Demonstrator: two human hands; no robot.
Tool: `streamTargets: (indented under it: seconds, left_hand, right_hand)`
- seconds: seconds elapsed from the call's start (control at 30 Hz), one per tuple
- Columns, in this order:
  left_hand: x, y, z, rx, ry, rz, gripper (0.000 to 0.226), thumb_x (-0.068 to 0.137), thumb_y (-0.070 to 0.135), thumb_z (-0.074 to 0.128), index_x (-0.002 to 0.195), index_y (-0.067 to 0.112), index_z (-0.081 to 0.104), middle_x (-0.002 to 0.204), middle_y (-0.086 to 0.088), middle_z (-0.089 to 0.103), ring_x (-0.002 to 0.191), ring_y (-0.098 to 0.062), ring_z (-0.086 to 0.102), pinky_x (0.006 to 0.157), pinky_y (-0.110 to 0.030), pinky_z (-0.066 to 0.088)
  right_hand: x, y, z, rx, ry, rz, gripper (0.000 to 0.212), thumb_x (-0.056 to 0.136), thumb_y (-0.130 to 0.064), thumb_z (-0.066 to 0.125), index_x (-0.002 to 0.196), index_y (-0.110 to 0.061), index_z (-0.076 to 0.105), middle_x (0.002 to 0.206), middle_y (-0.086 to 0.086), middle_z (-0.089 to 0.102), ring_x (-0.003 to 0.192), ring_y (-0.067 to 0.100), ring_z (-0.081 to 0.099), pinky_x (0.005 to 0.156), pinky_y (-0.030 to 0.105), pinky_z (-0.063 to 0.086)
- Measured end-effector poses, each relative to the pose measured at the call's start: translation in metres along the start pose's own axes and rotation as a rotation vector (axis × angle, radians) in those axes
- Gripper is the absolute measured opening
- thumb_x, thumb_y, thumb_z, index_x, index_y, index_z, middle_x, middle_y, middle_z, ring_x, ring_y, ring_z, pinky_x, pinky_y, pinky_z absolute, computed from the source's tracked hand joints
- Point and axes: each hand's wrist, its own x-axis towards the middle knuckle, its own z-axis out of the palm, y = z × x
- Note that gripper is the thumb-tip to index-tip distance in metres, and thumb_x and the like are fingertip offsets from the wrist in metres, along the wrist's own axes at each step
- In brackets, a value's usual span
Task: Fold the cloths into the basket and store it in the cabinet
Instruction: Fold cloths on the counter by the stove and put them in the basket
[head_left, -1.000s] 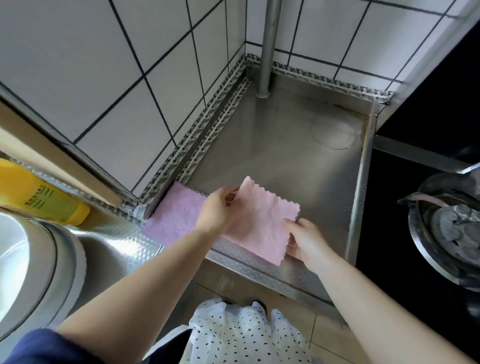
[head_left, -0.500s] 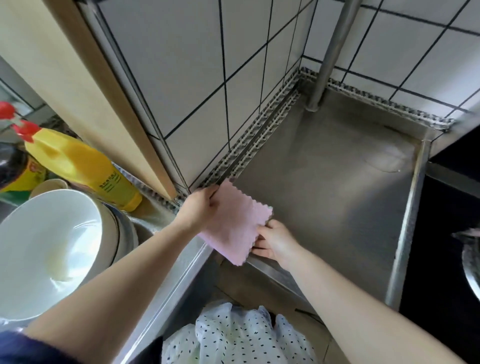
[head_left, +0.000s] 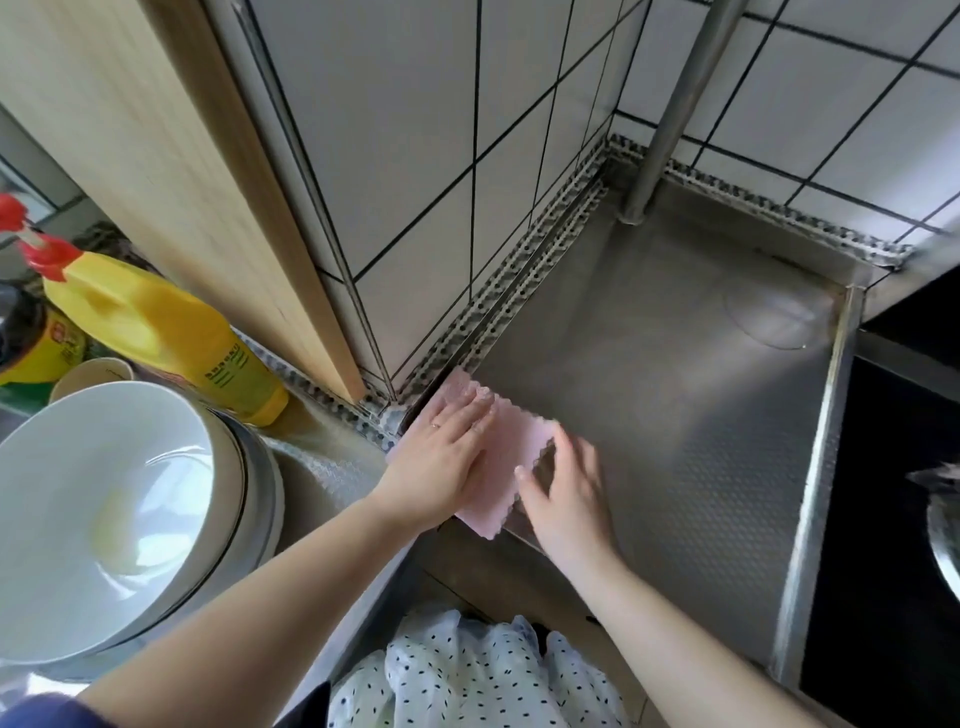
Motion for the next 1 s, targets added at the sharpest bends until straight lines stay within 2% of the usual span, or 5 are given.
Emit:
streamTargets:
  seconds: [0.17,0.3,0.47,0.67,1.0]
  left_hand:
    - [0.003,-0.015,0.023,0.157,-0.117,-0.009,0.053,0.093,0.035,0.035,0.136,0.007,0.048,0.142,-0.011,0.046,0.133,-0.029,0.041,0.111,-0.043,0.019]
    - [0.009,-0.02,0.025,0.13,-0.145,-0.052,0.06,0.095,0.041,0.024,0.143,0.008,0.037,0.15,-0.01,0.035,0.14,-0.026,0.028,0.118,-0.037,0.009]
    - [0.011,-0.02,0.028,0.099,-0.133,-0.073,0.073,0.088,0.05,-0.002,0.151,0.015,0.011,0.158,-0.003,0.005,0.146,-0.018,0.0,0.116,-0.031,-0.009]
    - [-0.021,-0.015,-0.004,-0.348,0.038,-0.173,0.045,0.093,0.029,0.04,0.135,0.015,0.05,0.133,-0.001,0.055,0.121,-0.02,0.052,0.1,-0.031,0.044]
    - [-0.054,-0.018,-0.013,-0.798,0.22,-0.853,0.043,0.092,0.017,0.058,0.133,0.013,0.045,0.133,-0.003,0.053,0.117,-0.014,0.053,0.096,-0.026,0.044]
  right_hand:
    - [0.004,-0.006,0.024,-0.493,-0.256,-0.287,0.071,0.096,-0.043,0.037,0.15,-0.021,-0.004,0.158,-0.002,-0.013,0.138,0.01,-0.027,0.115,0.045,-0.011]
    - [0.011,0.008,0.027,-0.598,-0.303,-0.276,0.078,0.083,-0.061,0.003,0.15,-0.022,-0.005,0.157,-0.005,-0.017,0.138,0.009,-0.028,0.108,0.047,-0.018]
    - [0.016,0.002,0.021,-0.582,-0.379,-0.244,0.068,0.097,-0.049,0.029,0.151,-0.021,-0.002,0.158,-0.005,-0.017,0.143,0.013,-0.021,0.113,0.05,-0.011]
    - [-0.003,-0.009,-0.004,0.194,-0.159,0.027,0.059,0.092,-0.031,0.055,0.146,-0.022,0.031,0.15,-0.009,0.027,0.14,0.009,0.023,0.11,0.022,0.022]
    - [-0.015,-0.014,0.015,1.039,-0.154,0.572,0.03,0.094,-0.02,0.055,0.123,-0.014,0.057,0.12,0.003,0.065,0.107,0.015,0.063,0.095,0.034,0.049]
